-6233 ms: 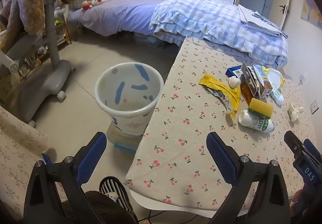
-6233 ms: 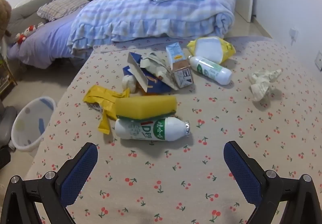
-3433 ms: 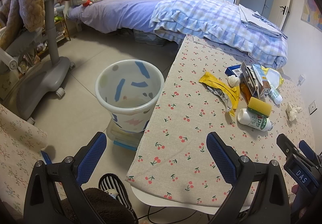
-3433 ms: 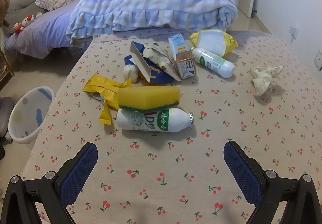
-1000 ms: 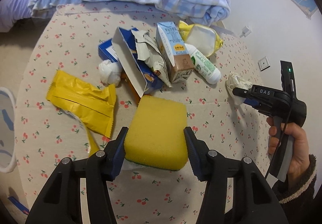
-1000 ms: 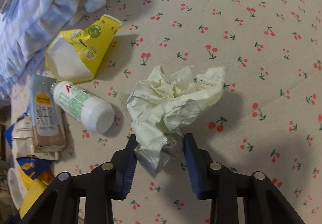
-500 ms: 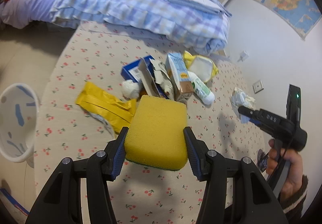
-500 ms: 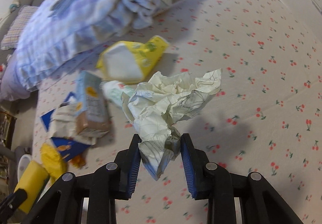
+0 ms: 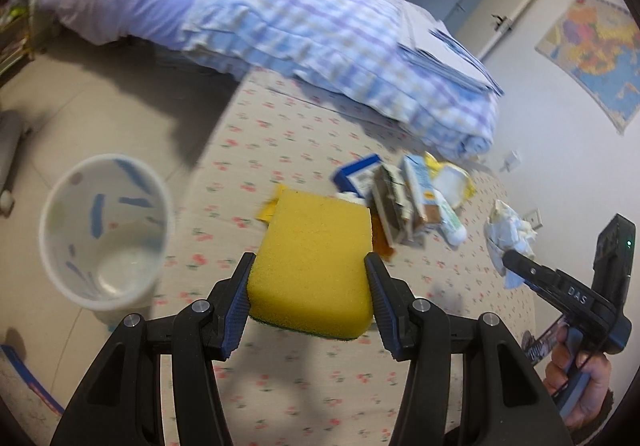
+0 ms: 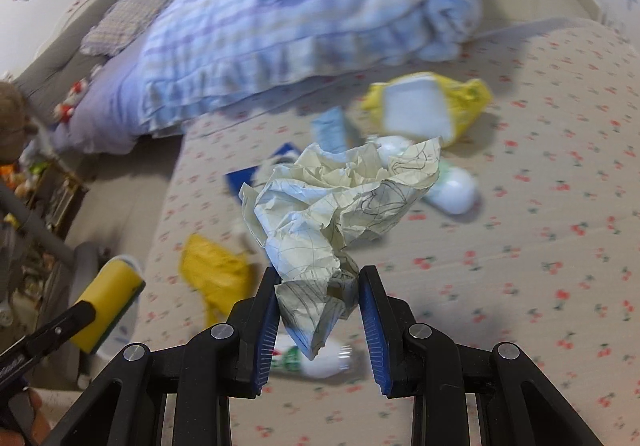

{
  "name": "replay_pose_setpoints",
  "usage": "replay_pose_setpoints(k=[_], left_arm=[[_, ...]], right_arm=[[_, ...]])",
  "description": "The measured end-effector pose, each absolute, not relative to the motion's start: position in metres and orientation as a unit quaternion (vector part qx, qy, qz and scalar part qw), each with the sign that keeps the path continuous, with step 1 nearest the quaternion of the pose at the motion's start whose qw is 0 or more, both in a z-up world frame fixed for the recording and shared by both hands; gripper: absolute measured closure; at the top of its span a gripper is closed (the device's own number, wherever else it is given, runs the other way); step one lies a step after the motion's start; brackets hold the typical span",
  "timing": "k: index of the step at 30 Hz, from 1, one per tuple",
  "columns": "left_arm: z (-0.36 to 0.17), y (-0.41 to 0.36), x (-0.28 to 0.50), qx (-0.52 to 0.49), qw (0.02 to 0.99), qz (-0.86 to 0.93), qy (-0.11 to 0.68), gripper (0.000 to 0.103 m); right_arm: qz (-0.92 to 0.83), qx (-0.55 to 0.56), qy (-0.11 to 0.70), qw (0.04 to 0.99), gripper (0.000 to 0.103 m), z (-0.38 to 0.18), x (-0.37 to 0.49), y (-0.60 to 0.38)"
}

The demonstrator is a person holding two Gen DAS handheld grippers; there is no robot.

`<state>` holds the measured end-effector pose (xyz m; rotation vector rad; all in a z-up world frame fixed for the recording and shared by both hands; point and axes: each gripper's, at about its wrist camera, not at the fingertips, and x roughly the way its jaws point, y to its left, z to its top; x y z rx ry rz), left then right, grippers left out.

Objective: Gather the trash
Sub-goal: 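Carry sponge and tissue over the wastebasket and open both tools to drop them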

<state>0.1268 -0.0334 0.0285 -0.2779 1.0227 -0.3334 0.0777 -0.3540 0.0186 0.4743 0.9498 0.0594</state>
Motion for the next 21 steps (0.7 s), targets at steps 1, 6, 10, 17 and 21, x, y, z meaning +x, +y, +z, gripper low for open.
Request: replay_pose_setpoints(k=[1,6,10,17,21], left_arm=[[0.028,-0.026,0.126,-0.134,0.851,-0.153,0.484,0.047],[0.022,0.023,0.126,-0.152,0.859,-0.118,0.475,0.047],[0.017,0.063,0.127,-0.176,0.860,-0.093,0.471,0.047],[0.006,0.109,0.133,-0.196,0.863,-0.057,0.461,0.047],[-0.001,0.127,0.137,-0.206,0.871,-0.044,0.444,0.046]], right_arm=[[0.035,0.224,0.454,0.862,0.068,0.019,0.080,-0.346],[0.066,0.213,0.458,0.860,0.068,0.017,0.090,-0.307],[0.090,0.203,0.460,0.860,0.068,0.016,0.095,-0.277],[0.130,0.189,0.468,0.853,0.068,0.010,0.108,-0.221],[0.150,0.179,0.473,0.849,0.068,0.002,0.117,-0.193]])
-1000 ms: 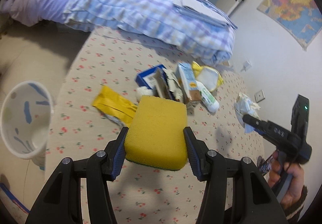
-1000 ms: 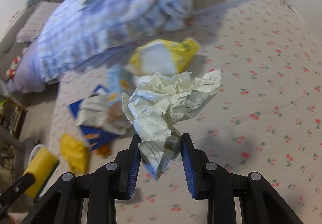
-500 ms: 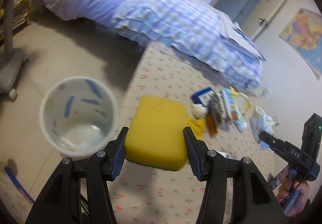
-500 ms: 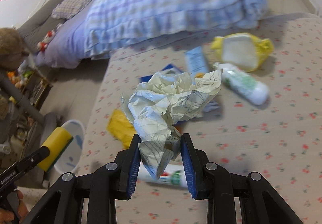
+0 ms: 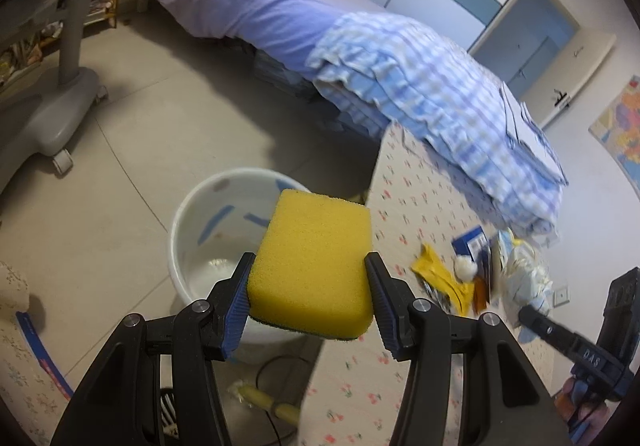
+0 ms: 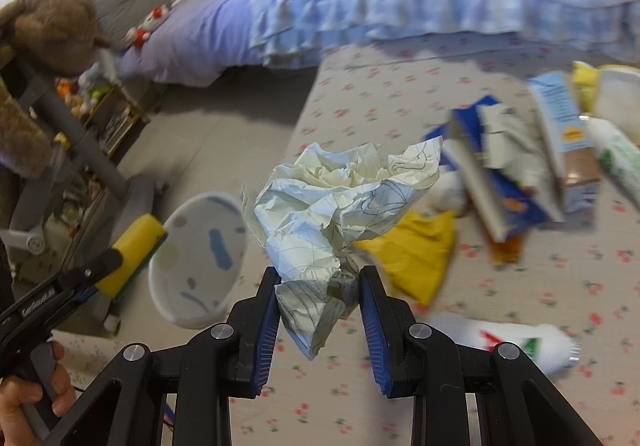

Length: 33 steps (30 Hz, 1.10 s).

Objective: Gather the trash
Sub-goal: 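Carry sponge and tissue over the wastebasket and open both tools to drop them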

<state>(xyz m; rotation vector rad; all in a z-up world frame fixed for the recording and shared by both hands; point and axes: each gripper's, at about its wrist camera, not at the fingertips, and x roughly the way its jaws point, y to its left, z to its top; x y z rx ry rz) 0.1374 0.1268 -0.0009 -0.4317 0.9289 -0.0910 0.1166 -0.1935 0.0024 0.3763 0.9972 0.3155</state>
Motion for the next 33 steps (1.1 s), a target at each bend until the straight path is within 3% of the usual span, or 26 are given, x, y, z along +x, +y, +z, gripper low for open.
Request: replay_pose_setpoints(k=[2,6,11,29,30,31,33], left_arm=[[-0.004,0.135,0.141,-0.211,0.876,-0.031,0.434,0.044],[-0.017,0.146,0.148,-0.224,0.861,0.005,0.457,0.025],[-0.019,0.158,0.144,-0.203,0.864,0.039,0.459,0.013],[-0.028,0.202,0.113,-0.151,0.862,0.084,0.477,0.008],[-0.028,0.202,0.112,-0.151,0.861,0.084,0.478,0.007],[-0.029,0.202,0.112,-0.151,0.861,0.083,0.478,0.007],[-0.029,0.201,0.112,-0.148,0.861,0.082,0.479,0.006]], right_arm=[[0.158,0.175,0.475,0.847,0.068,-0.002,0.122,-0.180],[0.176,0.175,0.482,0.841,0.068,-0.013,0.135,-0.152],[0.191,0.179,0.498,0.827,0.068,-0.030,0.146,-0.127],[0.250,0.188,0.514,0.799,0.063,-0.070,0.173,-0.061],[0.252,0.187,0.511,0.800,0.053,-0.069,0.173,-0.061],[0.250,0.186,0.508,0.803,0.036,-0.067,0.172,-0.061],[0.239,0.185,0.502,0.811,0.023,-0.064,0.170,-0.064]])
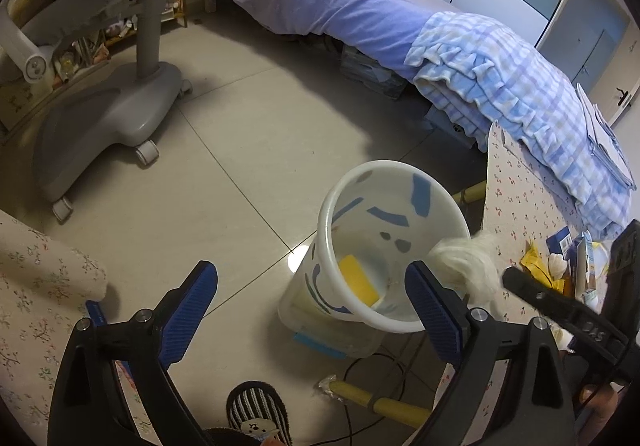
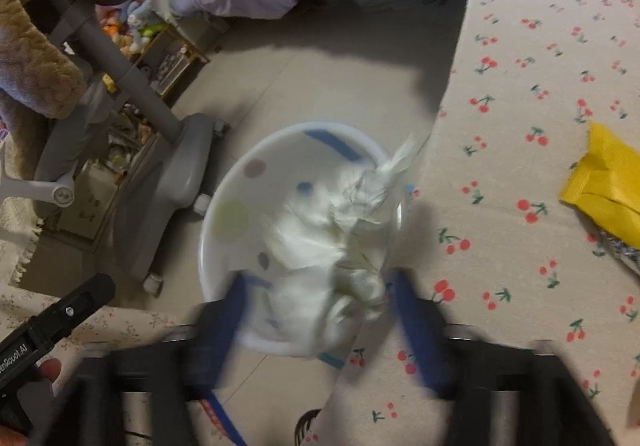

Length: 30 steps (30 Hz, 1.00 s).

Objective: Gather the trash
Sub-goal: 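Carry sponge and tissue over the wastebasket and open both tools to drop them, then grasp the yellow snack wrapper with the left tool while the right tool grasps the white bottle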

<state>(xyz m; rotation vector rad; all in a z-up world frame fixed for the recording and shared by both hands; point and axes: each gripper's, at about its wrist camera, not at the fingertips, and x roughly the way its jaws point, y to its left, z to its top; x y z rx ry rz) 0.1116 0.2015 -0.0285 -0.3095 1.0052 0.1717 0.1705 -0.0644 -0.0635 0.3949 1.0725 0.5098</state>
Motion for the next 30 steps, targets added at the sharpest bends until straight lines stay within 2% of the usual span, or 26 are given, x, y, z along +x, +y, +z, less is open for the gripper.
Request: replay_pose_setpoints(k=[10,30], left_arm=[[-0.026,0.182,0.112,-0.133,0.860,0.066,0.489,0.006],[-0.031,0.105,0.118,-0.090,0.840,0.010,0.535,0.005]], right_arm=[[0.188,0.138,0.505,0.831,0.023,-0.049,0.157,-0.101],[0.088,0.059,0.544,0.833,0.022,-0.033,0.112,-0.246]])
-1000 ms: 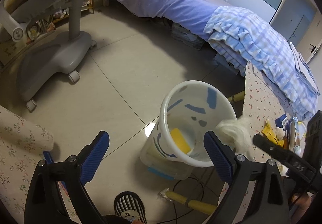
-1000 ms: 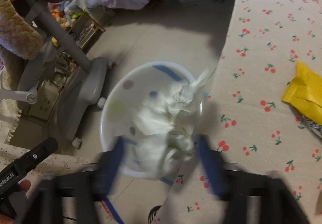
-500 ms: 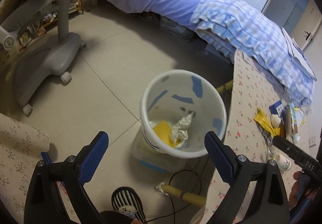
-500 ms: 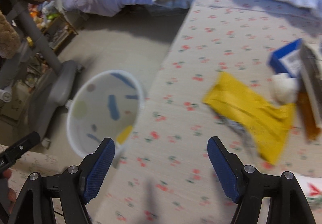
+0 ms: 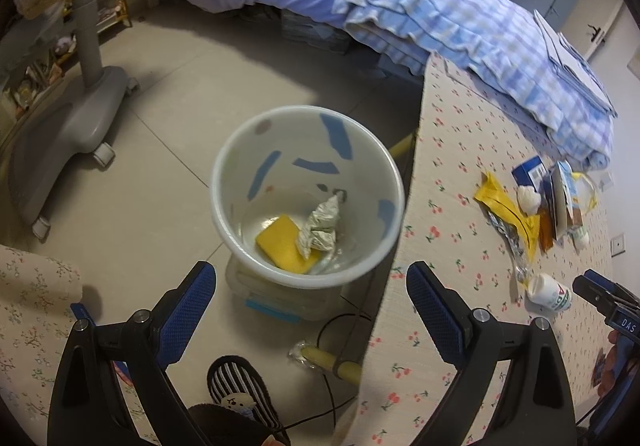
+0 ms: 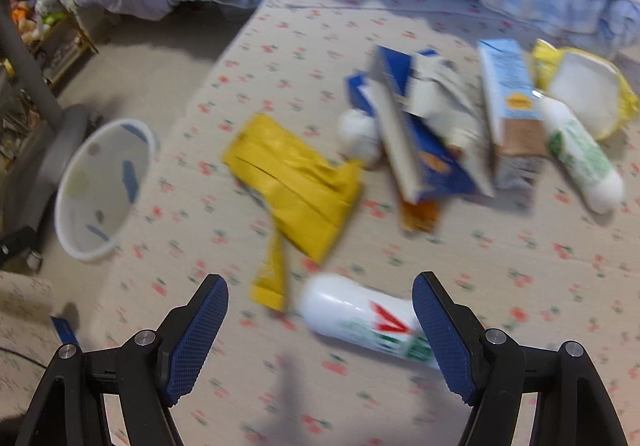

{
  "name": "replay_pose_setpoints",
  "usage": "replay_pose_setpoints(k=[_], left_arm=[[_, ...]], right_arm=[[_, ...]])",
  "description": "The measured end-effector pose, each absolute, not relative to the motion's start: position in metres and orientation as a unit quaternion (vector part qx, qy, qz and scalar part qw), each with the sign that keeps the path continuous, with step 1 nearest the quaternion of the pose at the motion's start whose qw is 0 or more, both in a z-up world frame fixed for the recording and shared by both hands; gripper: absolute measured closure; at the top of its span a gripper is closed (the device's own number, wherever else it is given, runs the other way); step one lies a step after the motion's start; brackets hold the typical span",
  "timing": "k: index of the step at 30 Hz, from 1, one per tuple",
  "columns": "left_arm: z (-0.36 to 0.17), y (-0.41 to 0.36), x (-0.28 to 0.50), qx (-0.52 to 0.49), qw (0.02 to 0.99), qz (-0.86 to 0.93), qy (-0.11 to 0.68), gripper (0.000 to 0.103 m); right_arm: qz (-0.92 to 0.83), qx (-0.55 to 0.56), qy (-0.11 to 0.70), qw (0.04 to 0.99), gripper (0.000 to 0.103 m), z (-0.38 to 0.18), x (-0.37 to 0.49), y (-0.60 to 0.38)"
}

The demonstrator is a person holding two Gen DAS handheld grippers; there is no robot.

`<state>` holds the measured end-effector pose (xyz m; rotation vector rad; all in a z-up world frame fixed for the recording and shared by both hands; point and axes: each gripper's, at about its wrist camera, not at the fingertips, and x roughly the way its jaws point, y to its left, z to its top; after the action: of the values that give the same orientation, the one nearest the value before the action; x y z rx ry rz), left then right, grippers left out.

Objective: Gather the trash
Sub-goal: 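Grasp the yellow snack wrapper with the left tool while the right tool grasps the white bottle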

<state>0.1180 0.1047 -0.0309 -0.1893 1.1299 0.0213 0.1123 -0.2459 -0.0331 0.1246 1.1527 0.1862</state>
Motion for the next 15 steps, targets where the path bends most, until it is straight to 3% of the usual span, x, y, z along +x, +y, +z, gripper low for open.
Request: replay_pose_setpoints(k=[15], left_arm=[[-0.039,0.049,0.130,-0.052,0.829,-0.013,0.556,0.006]], right_arm=[[0.093,0.007,0.590,0.802,0.023,-0.064,0.102,-0.278]])
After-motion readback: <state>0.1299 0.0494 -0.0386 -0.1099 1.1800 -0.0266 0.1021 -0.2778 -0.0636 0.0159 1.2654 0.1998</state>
